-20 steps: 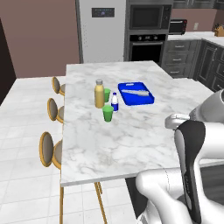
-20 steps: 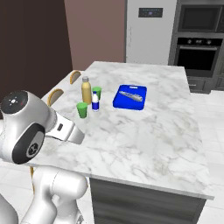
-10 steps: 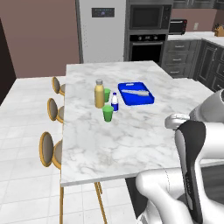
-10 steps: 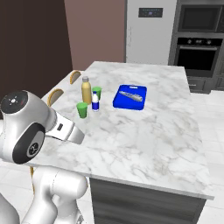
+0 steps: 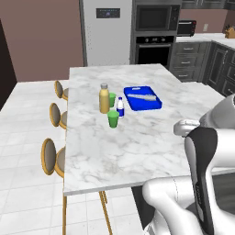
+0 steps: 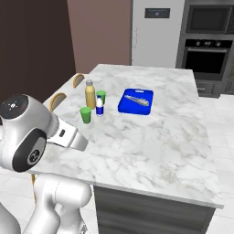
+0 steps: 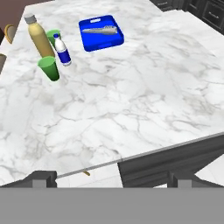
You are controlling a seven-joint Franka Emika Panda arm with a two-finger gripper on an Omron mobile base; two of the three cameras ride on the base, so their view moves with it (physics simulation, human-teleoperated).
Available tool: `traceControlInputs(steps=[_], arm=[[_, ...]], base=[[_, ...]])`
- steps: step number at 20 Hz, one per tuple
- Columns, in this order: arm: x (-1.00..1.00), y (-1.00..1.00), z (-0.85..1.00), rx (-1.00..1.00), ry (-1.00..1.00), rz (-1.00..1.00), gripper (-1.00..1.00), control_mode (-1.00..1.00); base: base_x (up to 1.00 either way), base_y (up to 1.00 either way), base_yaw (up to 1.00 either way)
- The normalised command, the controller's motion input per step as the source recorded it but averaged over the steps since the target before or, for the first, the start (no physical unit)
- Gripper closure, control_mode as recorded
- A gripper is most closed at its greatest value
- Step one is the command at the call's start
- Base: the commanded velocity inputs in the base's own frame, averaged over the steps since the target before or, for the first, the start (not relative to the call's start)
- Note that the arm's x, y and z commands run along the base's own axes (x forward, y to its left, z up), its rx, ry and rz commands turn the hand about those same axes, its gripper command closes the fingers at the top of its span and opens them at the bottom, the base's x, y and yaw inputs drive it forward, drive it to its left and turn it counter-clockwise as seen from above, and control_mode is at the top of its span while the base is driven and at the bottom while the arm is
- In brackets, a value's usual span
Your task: Place the drinks on the dining counter in a tight cluster.
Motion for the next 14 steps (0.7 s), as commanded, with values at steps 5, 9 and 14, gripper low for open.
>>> traceControlInputs(steps=[5,9,14], arm=[[-0.08,0.00,0.00,0.00,-0.01,0.00,-1.00,1.00],[0.00,0.00,0.00,0.00,0.00,0.00,-1.00,1.00],[0.00,0.00,0.00,0.00,0.00,0.00,-1.00,1.00]], base=[[-0.11,0.00,0.00],[-0.33,0.00,0.00],[-0.29,0.00,0.00]])
